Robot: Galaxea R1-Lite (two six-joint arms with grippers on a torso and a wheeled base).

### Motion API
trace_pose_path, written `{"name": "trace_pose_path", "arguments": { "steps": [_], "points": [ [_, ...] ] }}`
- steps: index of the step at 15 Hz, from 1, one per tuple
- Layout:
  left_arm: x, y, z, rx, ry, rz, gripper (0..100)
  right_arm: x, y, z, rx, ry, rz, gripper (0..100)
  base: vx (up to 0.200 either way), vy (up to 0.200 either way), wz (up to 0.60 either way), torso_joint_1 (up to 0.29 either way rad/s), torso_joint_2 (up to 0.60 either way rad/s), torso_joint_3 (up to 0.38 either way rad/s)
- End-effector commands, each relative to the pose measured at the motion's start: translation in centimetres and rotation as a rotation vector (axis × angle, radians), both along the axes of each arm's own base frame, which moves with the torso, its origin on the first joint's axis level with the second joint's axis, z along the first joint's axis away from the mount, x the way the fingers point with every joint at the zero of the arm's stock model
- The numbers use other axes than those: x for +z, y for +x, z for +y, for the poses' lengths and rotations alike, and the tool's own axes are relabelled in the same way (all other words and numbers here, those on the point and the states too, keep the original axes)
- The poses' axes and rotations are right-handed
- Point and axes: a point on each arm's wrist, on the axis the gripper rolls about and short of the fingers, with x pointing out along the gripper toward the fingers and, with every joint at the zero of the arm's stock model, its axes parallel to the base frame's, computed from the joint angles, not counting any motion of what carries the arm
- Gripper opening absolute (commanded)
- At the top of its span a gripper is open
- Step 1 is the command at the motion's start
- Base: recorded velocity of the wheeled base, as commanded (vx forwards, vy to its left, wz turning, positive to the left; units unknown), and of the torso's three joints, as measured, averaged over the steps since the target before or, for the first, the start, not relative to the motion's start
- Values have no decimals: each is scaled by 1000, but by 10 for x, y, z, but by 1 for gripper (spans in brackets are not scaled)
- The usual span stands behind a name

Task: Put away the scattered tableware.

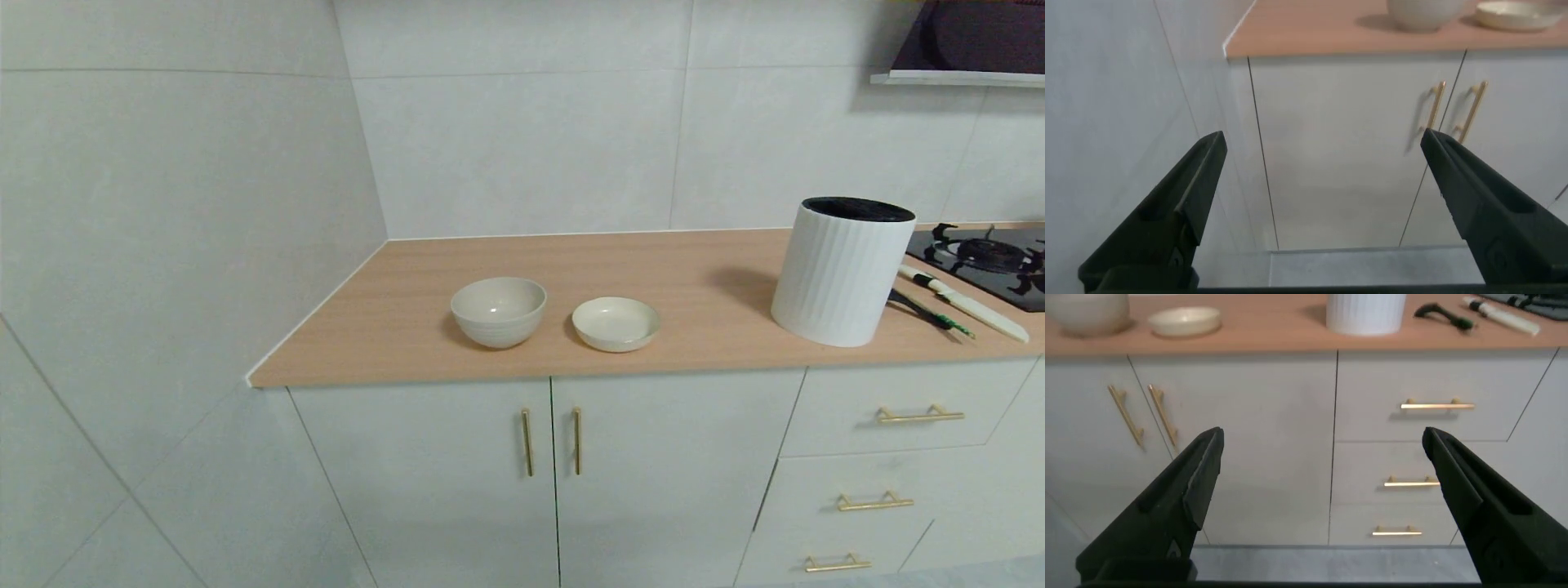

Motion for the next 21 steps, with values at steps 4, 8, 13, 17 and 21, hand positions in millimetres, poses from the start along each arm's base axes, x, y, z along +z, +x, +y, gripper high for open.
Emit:
{"name": "trace_pose_path", "arguments": {
  "steps": [4, 8, 13, 17, 21],
  "points": [
    [0, 0, 0, 0, 0, 0, 100, 0, 0, 0, 1, 0, 0, 100, 0, 0, 0, -212, 505, 288],
    [0, 0, 0, 0, 0, 0, 100, 0, 0, 0, 1, 0, 0, 100, 0, 0, 0, -194, 482, 290],
    [0, 0, 0, 0, 0, 0, 100, 0, 0, 0, 1, 0, 2, 100, 0, 0, 0, -162, 468, 303],
    [0, 0, 0, 0, 0, 0, 100, 0, 0, 0, 1, 0, 0, 100, 0, 0, 0, -129, 449, 321],
    [0, 0, 0, 0, 0, 0, 100, 0, 0, 0, 1, 0, 0, 100, 0, 0, 0, -47, 235, 174]
  ]
}}
